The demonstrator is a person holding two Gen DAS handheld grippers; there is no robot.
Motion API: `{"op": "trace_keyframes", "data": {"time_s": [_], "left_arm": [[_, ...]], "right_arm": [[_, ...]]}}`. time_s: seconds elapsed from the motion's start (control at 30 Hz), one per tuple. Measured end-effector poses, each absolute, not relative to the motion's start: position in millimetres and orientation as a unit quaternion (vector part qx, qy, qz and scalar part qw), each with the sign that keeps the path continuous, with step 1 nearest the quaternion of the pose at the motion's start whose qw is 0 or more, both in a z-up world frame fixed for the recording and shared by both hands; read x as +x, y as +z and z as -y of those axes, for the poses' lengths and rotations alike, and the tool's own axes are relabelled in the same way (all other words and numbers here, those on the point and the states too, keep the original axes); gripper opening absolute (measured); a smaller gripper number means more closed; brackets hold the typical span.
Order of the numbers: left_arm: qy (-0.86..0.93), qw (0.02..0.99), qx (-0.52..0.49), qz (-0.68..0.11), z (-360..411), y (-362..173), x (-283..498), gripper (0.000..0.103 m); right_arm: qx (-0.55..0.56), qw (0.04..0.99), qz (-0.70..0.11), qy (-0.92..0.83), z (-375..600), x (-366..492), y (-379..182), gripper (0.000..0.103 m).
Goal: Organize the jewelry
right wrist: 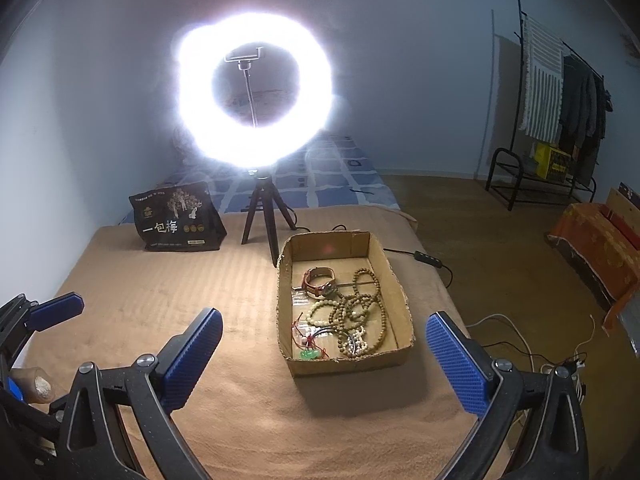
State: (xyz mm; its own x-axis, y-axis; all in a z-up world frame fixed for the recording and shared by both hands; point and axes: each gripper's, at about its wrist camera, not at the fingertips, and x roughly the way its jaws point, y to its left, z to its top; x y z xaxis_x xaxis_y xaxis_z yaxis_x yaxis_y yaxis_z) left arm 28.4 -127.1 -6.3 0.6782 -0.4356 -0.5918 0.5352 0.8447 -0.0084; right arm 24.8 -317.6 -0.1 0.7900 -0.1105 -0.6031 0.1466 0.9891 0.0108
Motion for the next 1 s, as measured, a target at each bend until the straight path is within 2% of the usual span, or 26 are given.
{"op": "trace_keyframes", "data": {"time_s": [1.0], "left_arm": [[-0.244, 0.914, 0.081, -0.314, 117.7, -10.6, 30.6, 0.093]], "right_arm": [[0.021, 0.945, -0.319, -0.069, 315.2, 24.1, -1.2, 0.103]]}}
